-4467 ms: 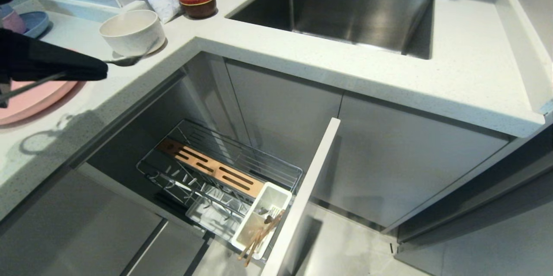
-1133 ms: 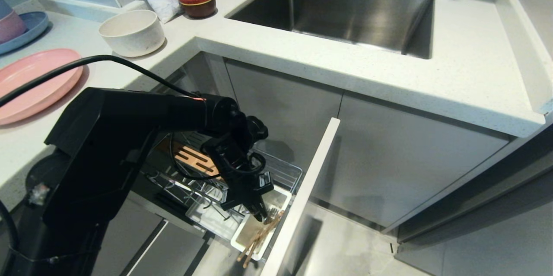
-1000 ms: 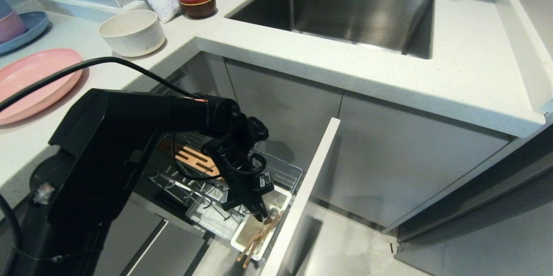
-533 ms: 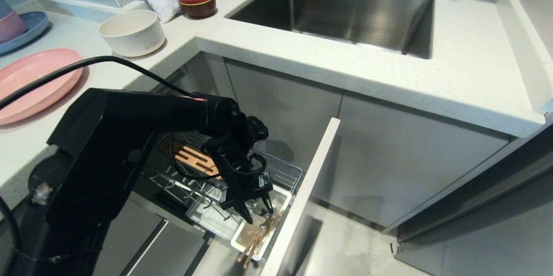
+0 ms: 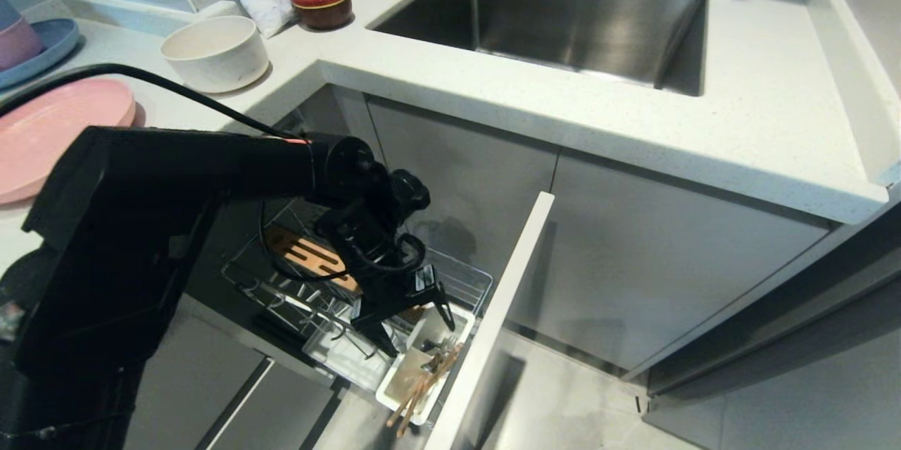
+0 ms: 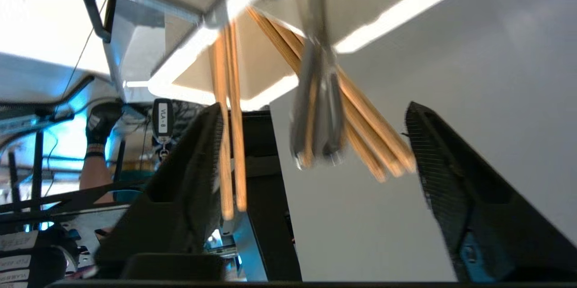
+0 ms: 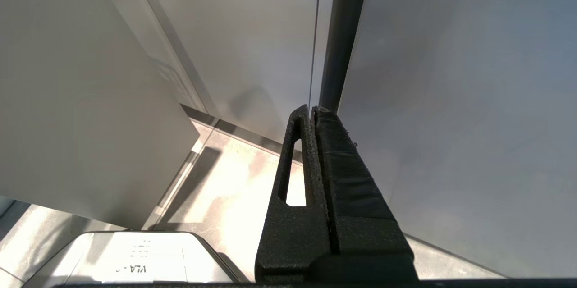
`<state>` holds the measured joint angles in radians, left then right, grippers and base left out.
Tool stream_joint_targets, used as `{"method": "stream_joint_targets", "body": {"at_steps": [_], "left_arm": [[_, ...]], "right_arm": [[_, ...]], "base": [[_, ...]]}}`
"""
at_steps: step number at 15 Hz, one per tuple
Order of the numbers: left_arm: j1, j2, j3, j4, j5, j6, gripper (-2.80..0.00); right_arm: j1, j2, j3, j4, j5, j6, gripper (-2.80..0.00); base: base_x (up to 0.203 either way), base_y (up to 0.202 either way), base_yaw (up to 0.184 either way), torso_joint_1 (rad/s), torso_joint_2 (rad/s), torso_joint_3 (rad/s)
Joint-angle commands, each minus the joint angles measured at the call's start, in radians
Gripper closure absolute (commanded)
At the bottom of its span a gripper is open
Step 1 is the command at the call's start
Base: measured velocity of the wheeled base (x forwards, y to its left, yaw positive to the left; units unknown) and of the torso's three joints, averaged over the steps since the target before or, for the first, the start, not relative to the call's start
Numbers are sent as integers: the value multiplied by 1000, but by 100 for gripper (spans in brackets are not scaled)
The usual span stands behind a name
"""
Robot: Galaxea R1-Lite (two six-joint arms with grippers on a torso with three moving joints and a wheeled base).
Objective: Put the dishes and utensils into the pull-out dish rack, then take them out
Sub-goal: Pick up the bowl and place it in the cupboard
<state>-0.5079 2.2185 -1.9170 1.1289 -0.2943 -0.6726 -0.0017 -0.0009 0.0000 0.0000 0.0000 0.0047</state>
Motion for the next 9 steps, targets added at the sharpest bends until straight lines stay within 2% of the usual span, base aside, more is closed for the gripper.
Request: {"method": "stream_joint_targets", "body": {"at_steps": [1, 2, 3, 9], "left_arm": [[1, -87, 1, 12, 2, -7, -280], [2, -120, 2, 14, 10, -12, -280], [2, -153, 2, 17, 20, -16, 0], [3, -387, 4, 26, 69, -22, 0]], "right_arm": [[0, -4, 2, 0, -2, 0, 0], [0, -4, 2, 0, 0, 0, 0], [0, -4, 2, 0, 0, 0, 0], [0, -4, 2, 0, 0, 0, 0]], "base": [[0, 0, 0, 0, 0, 0], [0, 0, 0, 0, 0, 0], [0, 0, 0, 0, 0, 0], [0, 0, 0, 0, 0, 0]]}}
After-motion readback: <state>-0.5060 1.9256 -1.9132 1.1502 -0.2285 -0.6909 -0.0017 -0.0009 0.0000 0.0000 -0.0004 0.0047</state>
